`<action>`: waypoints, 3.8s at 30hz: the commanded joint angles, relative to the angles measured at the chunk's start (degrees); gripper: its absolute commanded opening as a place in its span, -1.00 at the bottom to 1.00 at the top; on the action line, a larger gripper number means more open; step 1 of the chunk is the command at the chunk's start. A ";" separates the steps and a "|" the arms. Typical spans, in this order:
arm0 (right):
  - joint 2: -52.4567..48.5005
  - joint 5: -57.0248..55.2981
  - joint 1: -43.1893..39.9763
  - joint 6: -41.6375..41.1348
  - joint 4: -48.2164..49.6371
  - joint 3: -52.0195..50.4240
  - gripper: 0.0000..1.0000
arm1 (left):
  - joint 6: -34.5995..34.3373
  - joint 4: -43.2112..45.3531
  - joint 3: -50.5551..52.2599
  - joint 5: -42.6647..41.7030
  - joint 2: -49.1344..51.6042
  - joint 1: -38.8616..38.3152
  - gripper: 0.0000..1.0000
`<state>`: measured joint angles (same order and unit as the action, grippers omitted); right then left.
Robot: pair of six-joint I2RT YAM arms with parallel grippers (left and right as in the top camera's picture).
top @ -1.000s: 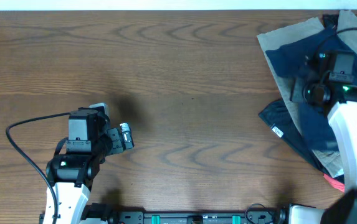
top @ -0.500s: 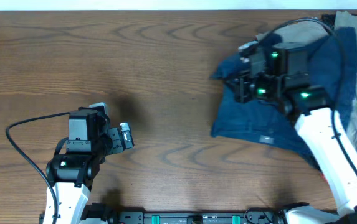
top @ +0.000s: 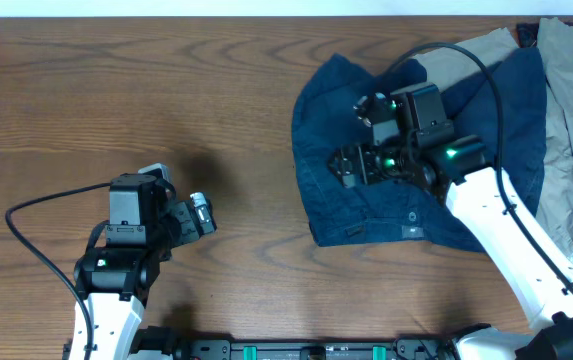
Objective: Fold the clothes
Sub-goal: 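Drag the navy shorts left onto the open table with the right gripper, then grasp the shorts' left edge with the left gripper and pull it left, then release the shorts with both grippers, leaving them spread flat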
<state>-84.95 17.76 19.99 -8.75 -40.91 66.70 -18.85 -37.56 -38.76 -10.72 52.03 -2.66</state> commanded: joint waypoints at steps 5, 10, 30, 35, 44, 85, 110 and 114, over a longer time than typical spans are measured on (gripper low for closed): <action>-0.13 -18.64 -7.48 -4.59 -9.44 0.87 0.98 | -6.88 2.27 -0.17 -13.81 3.19 -0.79 0.96; -0.13 -18.25 -11.72 -4.50 -13.29 0.87 0.98 | -7.26 5.77 0.20 -17.64 9.49 -5.90 0.96; -0.13 -18.40 -17.84 -4.48 -19.41 0.87 0.99 | -27.69 38.99 0.17 -18.45 42.80 -33.90 0.93; -0.13 -18.40 -17.84 -4.50 -19.43 0.87 0.99 | -28.63 42.58 0.17 -18.40 45.59 -37.68 0.50; -0.13 -18.45 -17.84 -4.48 -19.87 0.87 0.99 | -25.07 38.47 0.17 -18.23 45.29 -35.87 -0.88; -0.59 -11.50 -17.66 -4.50 -12.00 0.81 0.98 | -10.56 -19.54 -11.61 -14.32 35.95 -5.79 0.96; -1.77 3.58 -13.51 -0.39 -8.76 0.74 0.78 | -8.11 -24.20 -8.09 2.40 35.26 12.44 -0.87; -4.90 3.43 -8.57 -2.23 -4.39 0.74 0.81 | -7.72 -20.39 -8.09 1.09 35.26 15.47 -0.85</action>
<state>-87.20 17.58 7.94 -10.66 -46.85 66.72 -27.97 -59.00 -45.95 -8.88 87.64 11.31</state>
